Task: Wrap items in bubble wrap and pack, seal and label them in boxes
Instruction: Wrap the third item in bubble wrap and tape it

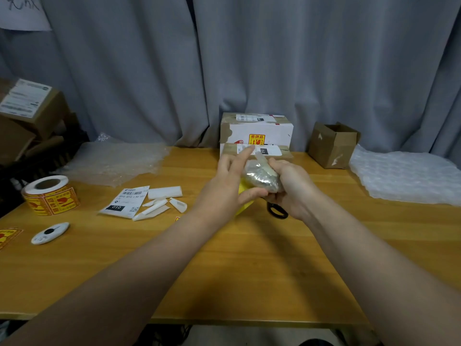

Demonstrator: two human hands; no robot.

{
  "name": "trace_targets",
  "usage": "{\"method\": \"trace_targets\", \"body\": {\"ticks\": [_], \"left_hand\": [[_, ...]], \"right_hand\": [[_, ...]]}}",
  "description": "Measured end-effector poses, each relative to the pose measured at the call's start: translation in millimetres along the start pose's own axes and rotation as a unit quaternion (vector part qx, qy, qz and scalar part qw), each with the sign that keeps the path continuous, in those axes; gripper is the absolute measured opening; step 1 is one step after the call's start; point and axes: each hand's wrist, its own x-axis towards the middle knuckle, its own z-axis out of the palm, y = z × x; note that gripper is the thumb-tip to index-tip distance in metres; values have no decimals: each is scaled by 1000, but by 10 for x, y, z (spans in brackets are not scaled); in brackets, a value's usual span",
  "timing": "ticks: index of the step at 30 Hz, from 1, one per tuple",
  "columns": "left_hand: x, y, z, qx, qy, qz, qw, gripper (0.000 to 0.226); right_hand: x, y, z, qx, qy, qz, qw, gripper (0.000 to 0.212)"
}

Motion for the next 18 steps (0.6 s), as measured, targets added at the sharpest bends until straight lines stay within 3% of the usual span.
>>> {"method": "trace_targets", "body": {"ticks": [5,9,12,14,16,18], "left_hand": [[-97,-28,103,50,-5,3,999,75],[-110,-25,131,54,5,5,999,72],[-100,-23,109,39,10,-12,999,77],[-88,-24,94,16,22,-30,999,79],[-85,-11,82,15,8,-28,999,83],[-110,-4,74,39,-29,-1,999,86]], "right_hand": [[18,-4,-47,-235,-24,-107,966,20],[70,42,-133,-361,64,-265,892,27],[6,142,-176,-431,25,-341,835,27],[-12,222,-174,-458,-55,-307,833,48],[8,277,-179,-444,-116,-231,858,65],[32,339,-191,-410,-127,-196,882,60]]}}
